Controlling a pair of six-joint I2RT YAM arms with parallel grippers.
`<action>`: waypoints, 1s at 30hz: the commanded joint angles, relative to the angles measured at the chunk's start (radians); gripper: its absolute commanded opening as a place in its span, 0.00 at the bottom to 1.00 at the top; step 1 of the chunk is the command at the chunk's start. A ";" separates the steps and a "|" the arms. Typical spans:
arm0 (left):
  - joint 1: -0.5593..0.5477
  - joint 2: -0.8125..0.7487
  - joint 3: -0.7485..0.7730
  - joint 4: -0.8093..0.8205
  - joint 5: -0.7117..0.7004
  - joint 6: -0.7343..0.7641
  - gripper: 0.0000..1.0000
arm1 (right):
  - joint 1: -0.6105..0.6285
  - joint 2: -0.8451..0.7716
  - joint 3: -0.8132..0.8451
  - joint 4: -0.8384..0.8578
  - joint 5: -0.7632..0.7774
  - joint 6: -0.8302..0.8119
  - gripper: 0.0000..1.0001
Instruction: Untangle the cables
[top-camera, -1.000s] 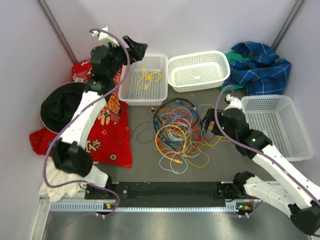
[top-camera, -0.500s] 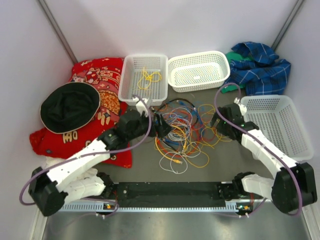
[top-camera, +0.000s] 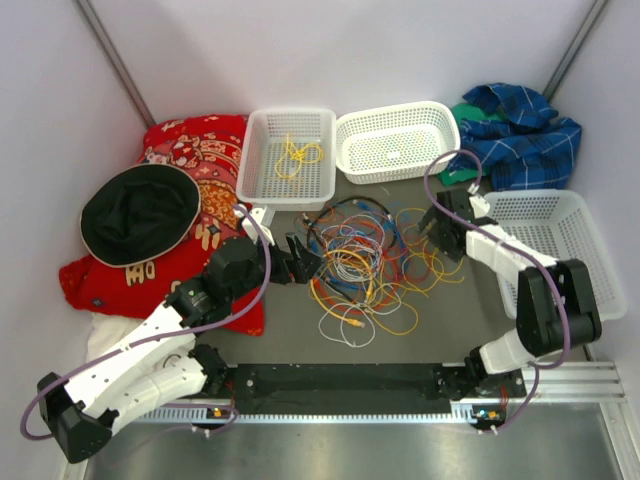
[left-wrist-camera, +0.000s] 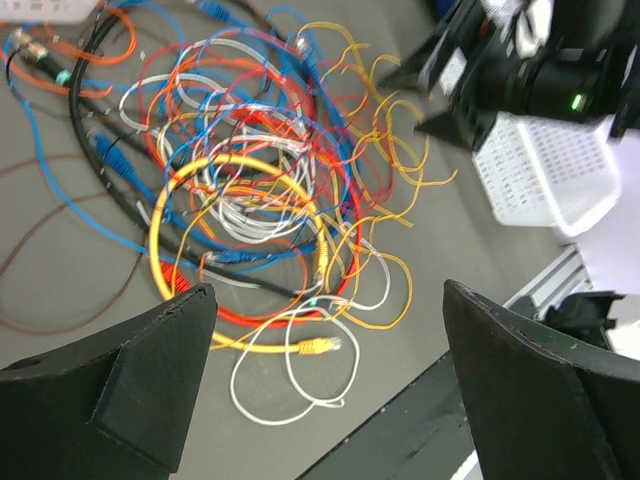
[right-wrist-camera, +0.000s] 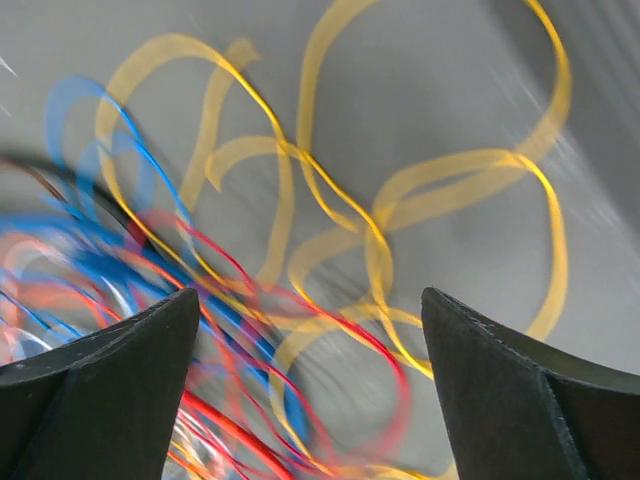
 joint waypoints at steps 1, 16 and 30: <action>-0.005 0.002 -0.006 -0.016 -0.029 0.009 0.99 | -0.021 0.102 0.126 0.081 0.030 0.073 0.87; -0.005 0.017 -0.010 0.009 -0.047 0.022 0.99 | -0.021 0.052 0.136 0.072 -0.005 -0.012 0.00; -0.005 0.070 0.073 0.094 -0.024 0.040 0.99 | 0.134 -0.627 0.071 -0.065 -0.157 -0.147 0.00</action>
